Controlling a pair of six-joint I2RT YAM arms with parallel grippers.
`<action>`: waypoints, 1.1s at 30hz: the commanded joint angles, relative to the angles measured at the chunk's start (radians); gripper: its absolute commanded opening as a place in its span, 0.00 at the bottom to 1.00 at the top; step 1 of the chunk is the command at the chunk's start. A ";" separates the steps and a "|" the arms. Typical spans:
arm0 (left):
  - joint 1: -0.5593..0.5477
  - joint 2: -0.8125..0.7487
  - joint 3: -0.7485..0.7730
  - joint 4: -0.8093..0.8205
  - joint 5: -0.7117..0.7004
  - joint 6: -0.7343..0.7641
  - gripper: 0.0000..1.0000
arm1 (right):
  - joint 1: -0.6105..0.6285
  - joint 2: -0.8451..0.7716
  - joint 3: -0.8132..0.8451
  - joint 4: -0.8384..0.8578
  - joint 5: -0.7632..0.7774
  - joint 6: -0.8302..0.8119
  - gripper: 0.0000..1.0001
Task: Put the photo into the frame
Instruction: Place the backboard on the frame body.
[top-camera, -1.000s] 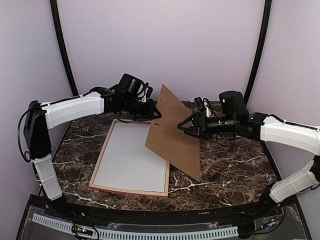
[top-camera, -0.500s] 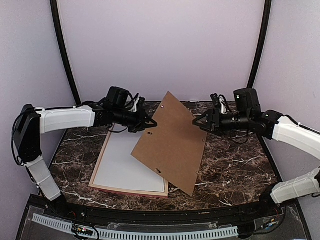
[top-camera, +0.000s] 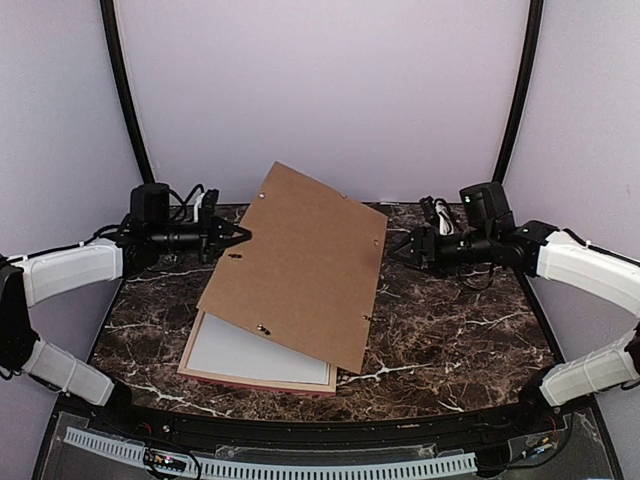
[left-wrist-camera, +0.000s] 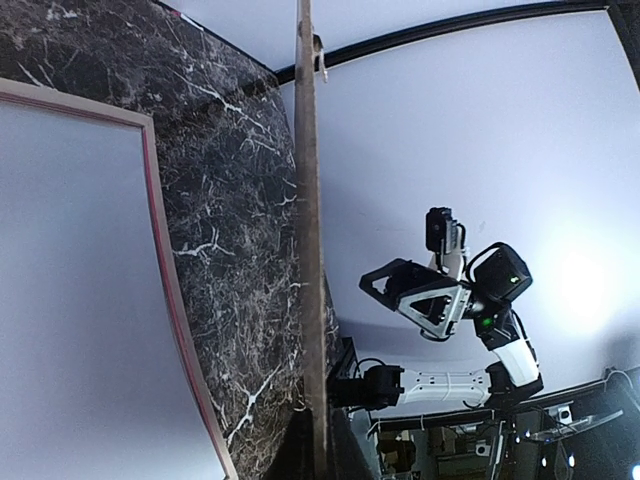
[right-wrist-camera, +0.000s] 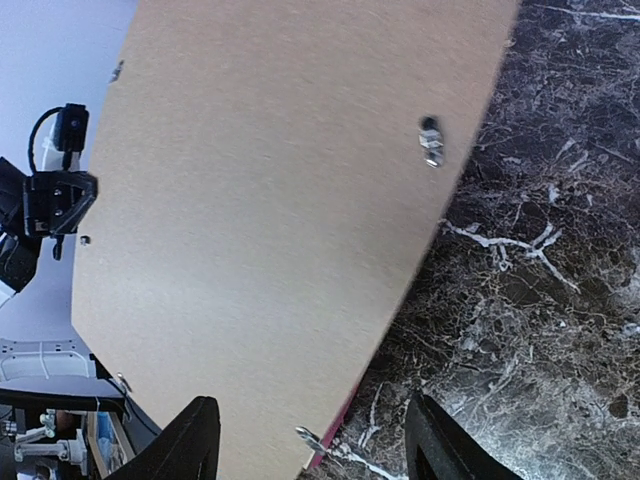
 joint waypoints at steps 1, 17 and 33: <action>0.117 -0.143 -0.068 0.023 0.113 0.009 0.00 | -0.007 0.024 -0.017 0.042 0.008 -0.022 0.64; 0.339 -0.169 -0.184 -0.109 0.219 0.189 0.00 | -0.012 0.143 -0.011 0.090 -0.019 -0.051 0.64; 0.339 -0.091 -0.254 -0.037 0.219 0.182 0.00 | -0.020 0.185 -0.031 0.119 -0.033 -0.057 0.64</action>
